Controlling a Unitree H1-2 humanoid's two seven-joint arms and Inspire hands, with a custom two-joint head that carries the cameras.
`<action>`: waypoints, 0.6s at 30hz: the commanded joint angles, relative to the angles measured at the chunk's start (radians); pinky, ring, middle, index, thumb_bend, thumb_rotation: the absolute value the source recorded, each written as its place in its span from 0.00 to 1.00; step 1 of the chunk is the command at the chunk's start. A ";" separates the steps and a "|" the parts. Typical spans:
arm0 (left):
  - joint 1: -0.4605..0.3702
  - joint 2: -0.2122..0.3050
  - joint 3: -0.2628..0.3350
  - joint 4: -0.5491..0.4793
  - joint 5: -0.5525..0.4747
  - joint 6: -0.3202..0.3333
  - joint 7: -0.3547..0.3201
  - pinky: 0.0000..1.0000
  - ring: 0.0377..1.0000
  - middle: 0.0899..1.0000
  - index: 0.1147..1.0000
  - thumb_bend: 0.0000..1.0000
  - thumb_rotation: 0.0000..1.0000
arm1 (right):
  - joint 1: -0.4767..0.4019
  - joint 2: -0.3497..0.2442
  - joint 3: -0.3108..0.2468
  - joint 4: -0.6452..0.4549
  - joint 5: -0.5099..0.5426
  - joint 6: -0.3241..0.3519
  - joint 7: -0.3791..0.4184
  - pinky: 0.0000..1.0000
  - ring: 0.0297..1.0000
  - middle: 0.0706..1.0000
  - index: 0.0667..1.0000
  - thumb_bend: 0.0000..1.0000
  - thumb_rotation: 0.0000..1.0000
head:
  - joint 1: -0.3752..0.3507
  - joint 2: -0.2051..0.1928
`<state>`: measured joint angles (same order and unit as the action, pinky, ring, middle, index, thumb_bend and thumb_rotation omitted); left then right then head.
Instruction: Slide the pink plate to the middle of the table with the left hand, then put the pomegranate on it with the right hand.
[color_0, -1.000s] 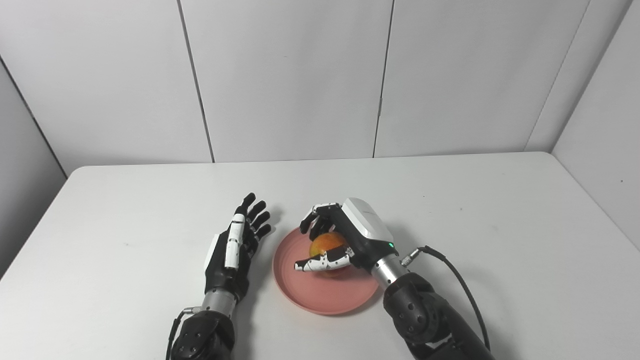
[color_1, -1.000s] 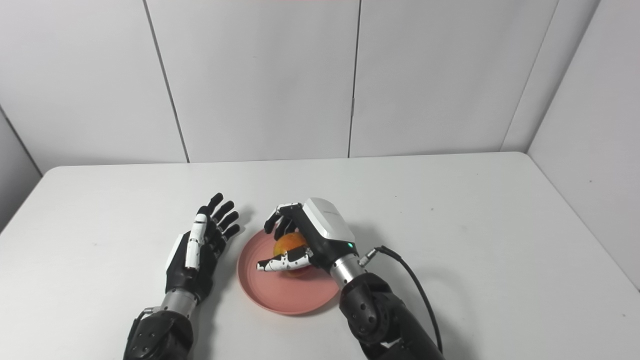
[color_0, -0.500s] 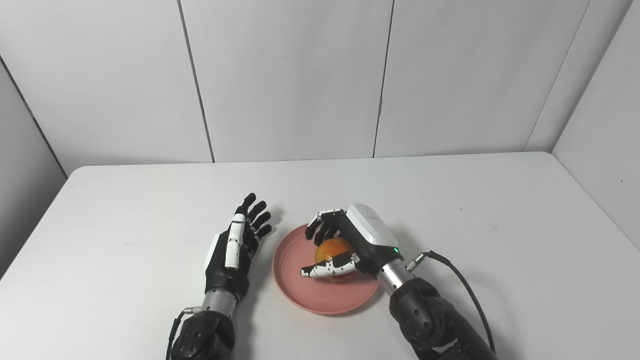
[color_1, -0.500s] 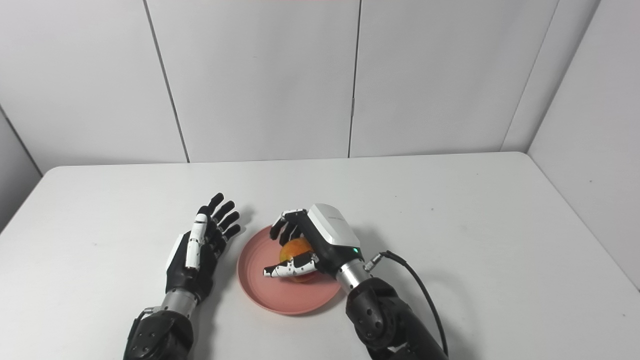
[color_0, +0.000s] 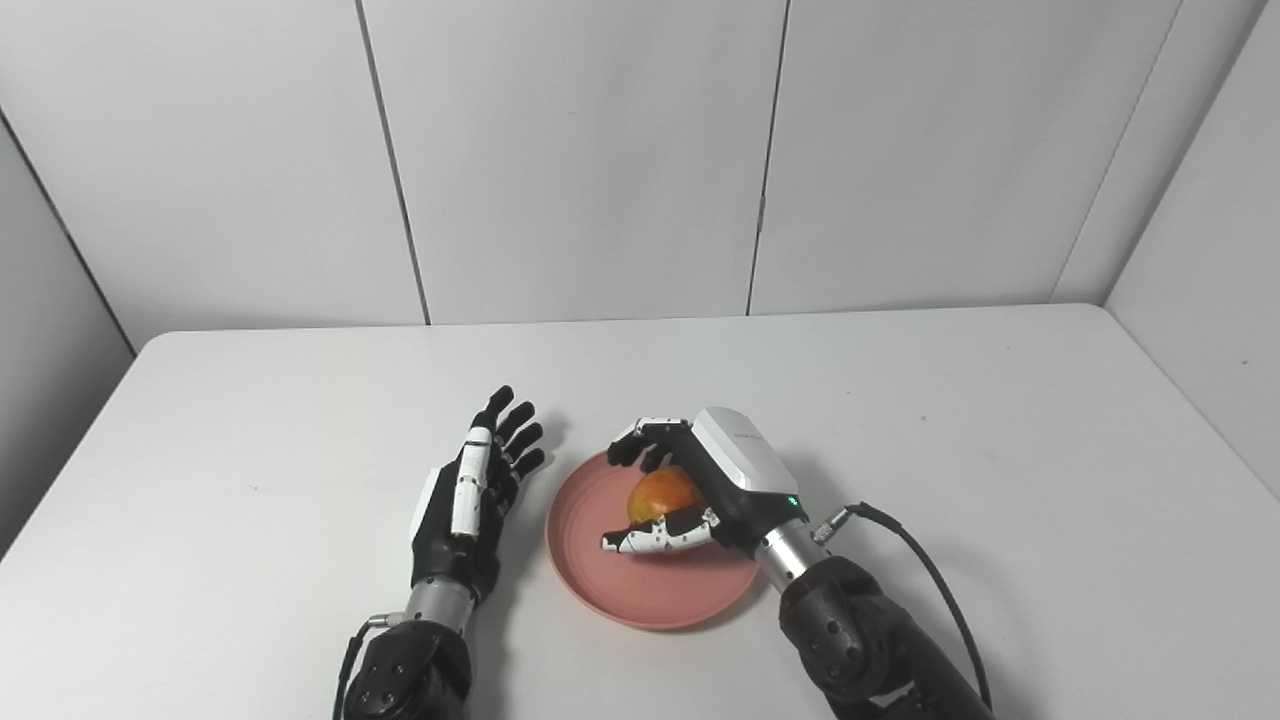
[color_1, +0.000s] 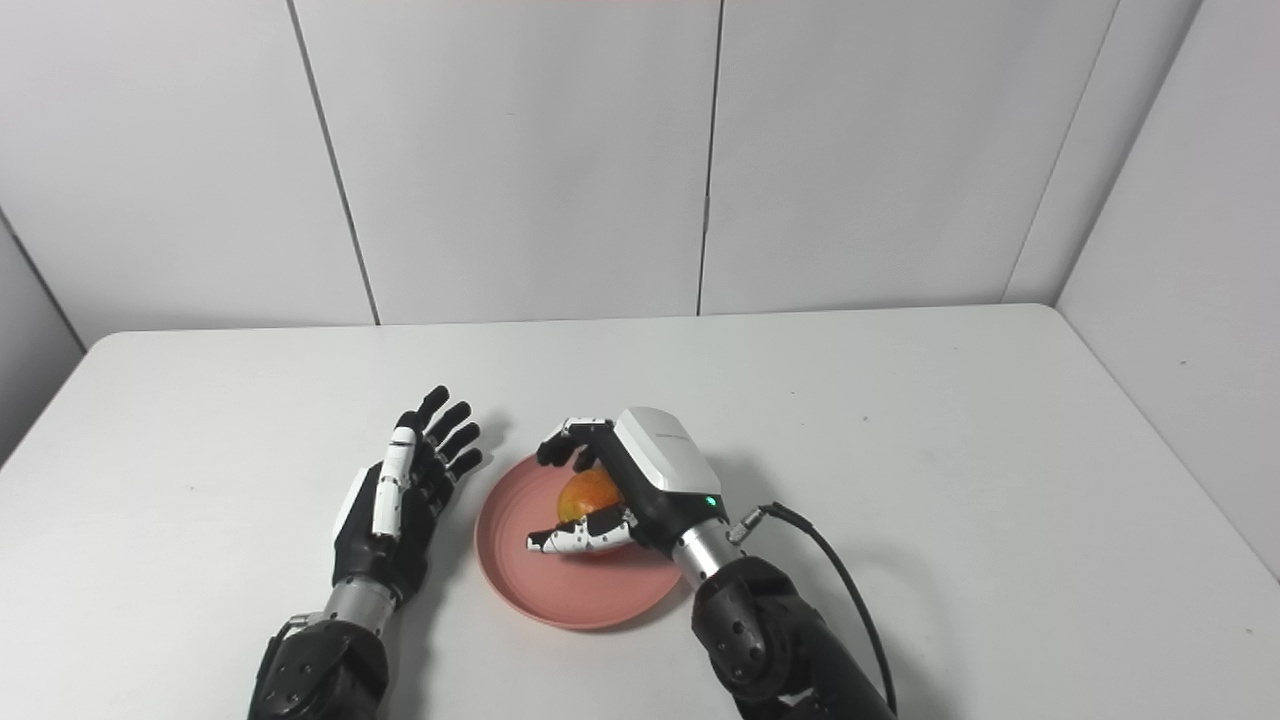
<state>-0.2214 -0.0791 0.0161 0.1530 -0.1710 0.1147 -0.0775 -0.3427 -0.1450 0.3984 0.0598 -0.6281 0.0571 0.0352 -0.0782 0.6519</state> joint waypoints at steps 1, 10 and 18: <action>-0.004 -0.005 -0.008 0.008 0.009 0.036 0.009 0.90 0.90 0.91 0.91 0.43 1.00 | -0.031 0.005 -0.014 -0.031 0.008 -0.052 -0.016 0.60 0.65 0.69 0.71 0.92 0.47 | 0.001 -0.001; -0.003 0.000 -0.014 0.007 0.017 0.036 0.007 0.90 0.90 0.91 0.91 0.43 1.00 | -0.030 0.002 -0.016 -0.055 0.021 -0.054 -0.007 0.76 0.83 0.84 0.87 1.00 0.59 | 0.000 -0.003; -0.005 -0.004 -0.008 0.011 0.005 0.040 0.007 0.91 0.91 0.92 0.91 0.43 1.00 | -0.036 0.001 -0.034 -0.108 0.034 -0.050 0.003 0.75 0.83 0.88 0.91 1.00 0.65 | -0.003 -0.010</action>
<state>-0.2214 -0.0784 0.0117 0.1525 -0.1677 0.1172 -0.0775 -0.3389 -0.1432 0.3844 0.0020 -0.5994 0.0561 0.0528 -0.0828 0.6428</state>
